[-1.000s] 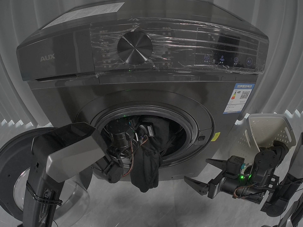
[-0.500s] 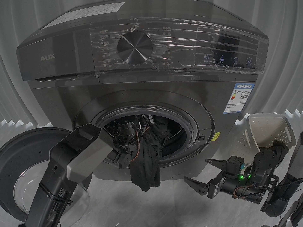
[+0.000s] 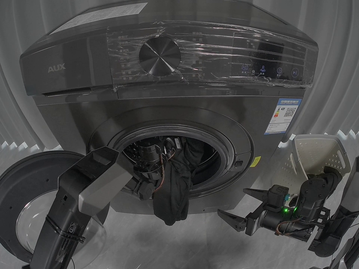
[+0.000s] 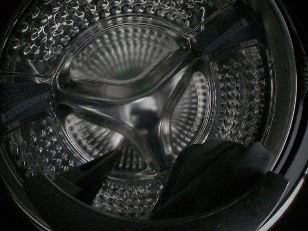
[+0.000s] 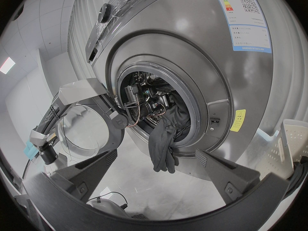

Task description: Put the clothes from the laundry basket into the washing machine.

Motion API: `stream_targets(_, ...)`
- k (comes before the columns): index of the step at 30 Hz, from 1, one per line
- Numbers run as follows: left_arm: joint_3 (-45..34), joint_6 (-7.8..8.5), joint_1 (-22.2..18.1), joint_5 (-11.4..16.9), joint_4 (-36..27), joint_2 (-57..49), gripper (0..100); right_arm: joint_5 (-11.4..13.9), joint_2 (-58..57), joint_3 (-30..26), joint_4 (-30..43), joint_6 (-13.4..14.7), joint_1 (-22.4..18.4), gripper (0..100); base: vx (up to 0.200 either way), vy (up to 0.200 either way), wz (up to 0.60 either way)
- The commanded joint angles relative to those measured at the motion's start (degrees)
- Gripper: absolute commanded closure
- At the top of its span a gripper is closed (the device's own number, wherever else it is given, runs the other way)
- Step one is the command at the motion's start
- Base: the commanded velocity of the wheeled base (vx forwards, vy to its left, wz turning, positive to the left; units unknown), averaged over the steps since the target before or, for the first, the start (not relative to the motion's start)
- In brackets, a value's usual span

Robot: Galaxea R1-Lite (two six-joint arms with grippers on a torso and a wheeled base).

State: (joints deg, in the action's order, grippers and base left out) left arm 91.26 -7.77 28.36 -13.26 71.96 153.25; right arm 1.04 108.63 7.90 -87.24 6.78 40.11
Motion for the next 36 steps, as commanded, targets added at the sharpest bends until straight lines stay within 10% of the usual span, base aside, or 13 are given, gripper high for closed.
stream_targets(1, -6.8, 0.12, 1.0, 0.08, -2.97, -6.03, 0, 0.02, 0.09, -0.08, -0.04, -0.01, -0.12, 0, 0.0, 0.0, 0.0)
stream_targets(17, -24.02, 6.01, 2.23, 4.56, -13.34, -11.22, 0, 0.02, 0.18, -0.08, 0.22, -0.1, -0.12, 0, 0.0, 0.0, 0.0)
stream_targets(36, -19.89, 7.85, 2.49, 5.79, -17.47, -5.68, 0, 0.11, 0.18, 0.36, -0.04, -0.01, -0.03, 0, 0.0, 0.0, 0.0)
